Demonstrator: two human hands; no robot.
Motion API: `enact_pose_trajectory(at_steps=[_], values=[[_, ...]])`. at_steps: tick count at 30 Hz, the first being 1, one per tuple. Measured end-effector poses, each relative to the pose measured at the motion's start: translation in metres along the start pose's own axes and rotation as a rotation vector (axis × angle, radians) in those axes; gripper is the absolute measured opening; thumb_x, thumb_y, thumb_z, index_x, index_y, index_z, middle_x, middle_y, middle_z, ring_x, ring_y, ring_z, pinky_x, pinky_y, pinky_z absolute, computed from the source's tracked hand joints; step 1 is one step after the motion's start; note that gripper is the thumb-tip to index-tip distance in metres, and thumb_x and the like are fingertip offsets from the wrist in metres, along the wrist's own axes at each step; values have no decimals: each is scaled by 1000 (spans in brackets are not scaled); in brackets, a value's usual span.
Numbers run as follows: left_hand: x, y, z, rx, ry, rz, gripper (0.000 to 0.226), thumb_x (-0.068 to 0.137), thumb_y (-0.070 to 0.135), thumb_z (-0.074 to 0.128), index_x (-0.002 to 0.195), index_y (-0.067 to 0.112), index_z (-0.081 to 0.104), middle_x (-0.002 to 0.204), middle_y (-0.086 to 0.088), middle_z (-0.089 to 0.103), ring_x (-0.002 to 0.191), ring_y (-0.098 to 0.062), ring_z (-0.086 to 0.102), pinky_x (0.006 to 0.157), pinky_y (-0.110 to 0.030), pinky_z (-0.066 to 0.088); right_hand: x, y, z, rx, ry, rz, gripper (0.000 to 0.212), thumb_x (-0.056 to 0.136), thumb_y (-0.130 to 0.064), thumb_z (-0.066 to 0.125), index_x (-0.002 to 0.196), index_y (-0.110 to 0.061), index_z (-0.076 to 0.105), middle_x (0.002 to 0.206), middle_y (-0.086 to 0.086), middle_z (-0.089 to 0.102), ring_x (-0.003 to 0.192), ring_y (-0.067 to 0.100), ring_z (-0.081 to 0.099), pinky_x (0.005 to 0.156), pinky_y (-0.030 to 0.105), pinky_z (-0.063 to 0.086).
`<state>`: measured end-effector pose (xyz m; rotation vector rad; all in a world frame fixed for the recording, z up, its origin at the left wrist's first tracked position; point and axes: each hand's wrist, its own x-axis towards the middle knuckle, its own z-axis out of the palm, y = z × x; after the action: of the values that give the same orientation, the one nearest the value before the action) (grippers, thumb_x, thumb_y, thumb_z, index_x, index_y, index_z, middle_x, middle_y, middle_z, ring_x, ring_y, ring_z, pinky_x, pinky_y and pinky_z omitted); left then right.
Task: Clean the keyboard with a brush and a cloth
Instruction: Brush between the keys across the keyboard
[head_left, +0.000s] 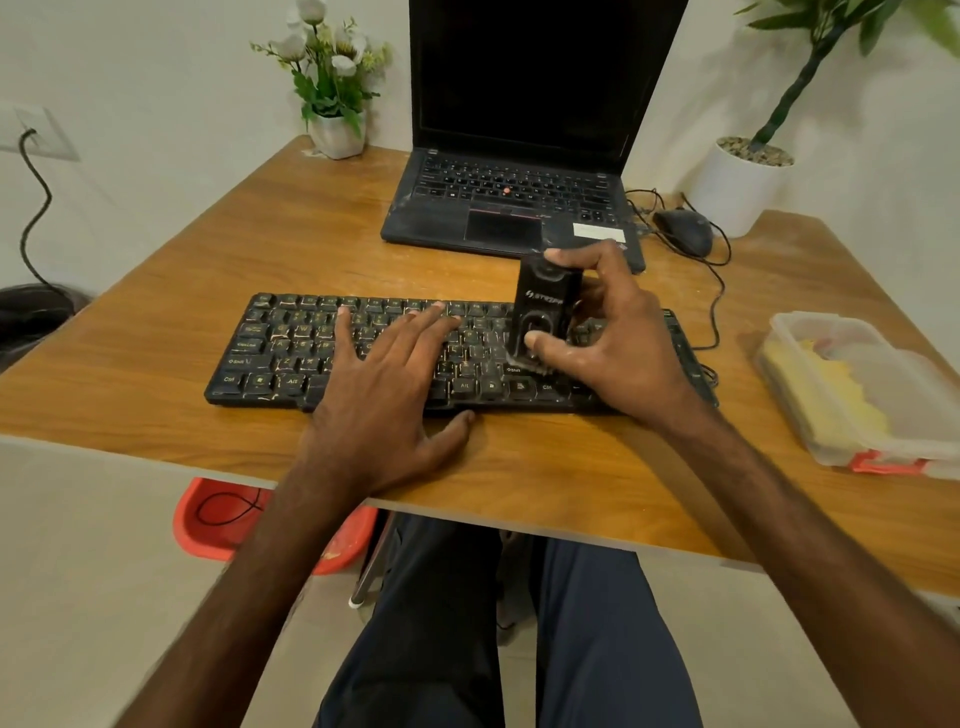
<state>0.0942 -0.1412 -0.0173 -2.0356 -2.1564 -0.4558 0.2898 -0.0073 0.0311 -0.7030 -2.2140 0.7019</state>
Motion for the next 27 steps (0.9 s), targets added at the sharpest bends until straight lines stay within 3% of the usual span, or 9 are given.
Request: enact_pose_trajectory(at_steps=[4, 8, 10, 13, 15, 19, 23, 27], values=[[1, 3, -3, -25, 22, -7, 93, 89, 81, 25, 155, 16, 30, 162, -6, 32, 148, -22, 33, 117, -72, 5, 18, 16, -14, 10, 77, 79, 64, 77, -18, 82, 127, -22, 43, 118, -2, 62, 99, 5, 64, 70, 12, 52], [7, 5, -10, -95, 120, -10, 91, 93, 79, 16, 155, 14, 32, 161, -6, 34, 148, -23, 33, 120, -65, 8, -3, 2, -7, 131, -48, 121, 63, 76, -18, 82, 123, -33, 42, 116, -12, 59, 95, 4, 65, 69, 24, 59], [18, 7, -14, -93, 42, -18, 99, 87, 85, 9, 158, 17, 22, 165, -5, 26, 151, -23, 26, 122, -62, 8, -7, -1, -2, 111, -108, 75, 63, 76, -18, 82, 123, -33, 43, 112, -13, 59, 96, 0, 64, 66, 22, 59], [40, 5, -15, -8, -173, -28, 117, 69, 96, 2, 160, 22, -2, 168, -5, 12, 155, -23, 12, 124, -58, 5, 20, 8, -9, -23, -50, 48, 64, 76, -21, 82, 128, -26, 44, 115, -6, 62, 90, -2, 64, 65, 19, 57], [50, -3, -16, 40, -244, -65, 124, 61, 98, 0, 159, 22, -9, 168, -7, 13, 155, -25, 12, 123, -59, 4, 41, 20, -18, -49, -3, 99, 64, 77, -20, 81, 129, -22, 43, 113, -1, 64, 82, -5, 64, 61, 14, 53], [55, -13, -15, 115, -281, -90, 131, 55, 101, -5, 159, 22, -12, 166, -9, 20, 153, -27, 19, 122, -62, 2, 38, 15, -16, 65, -2, 160, 63, 78, -17, 81, 127, -24, 43, 108, -13, 57, 87, -14, 60, 61, 10, 51], [51, -11, -10, 145, -245, -88, 130, 56, 99, -9, 158, 20, -14, 166, -10, 22, 152, -28, 21, 121, -64, 0, 12, -2, 8, 169, -162, 91, 63, 75, -18, 83, 120, -37, 43, 114, -9, 63, 94, 5, 68, 67, 26, 60], [41, -8, -9, 169, -189, -80, 133, 58, 102, -13, 160, 18, -6, 164, -11, 28, 150, -31, 28, 120, -67, 1, 42, 11, 5, -19, -74, 59, 65, 78, -19, 81, 128, -29, 42, 120, -1, 62, 86, 1, 65, 64, 14, 55]])
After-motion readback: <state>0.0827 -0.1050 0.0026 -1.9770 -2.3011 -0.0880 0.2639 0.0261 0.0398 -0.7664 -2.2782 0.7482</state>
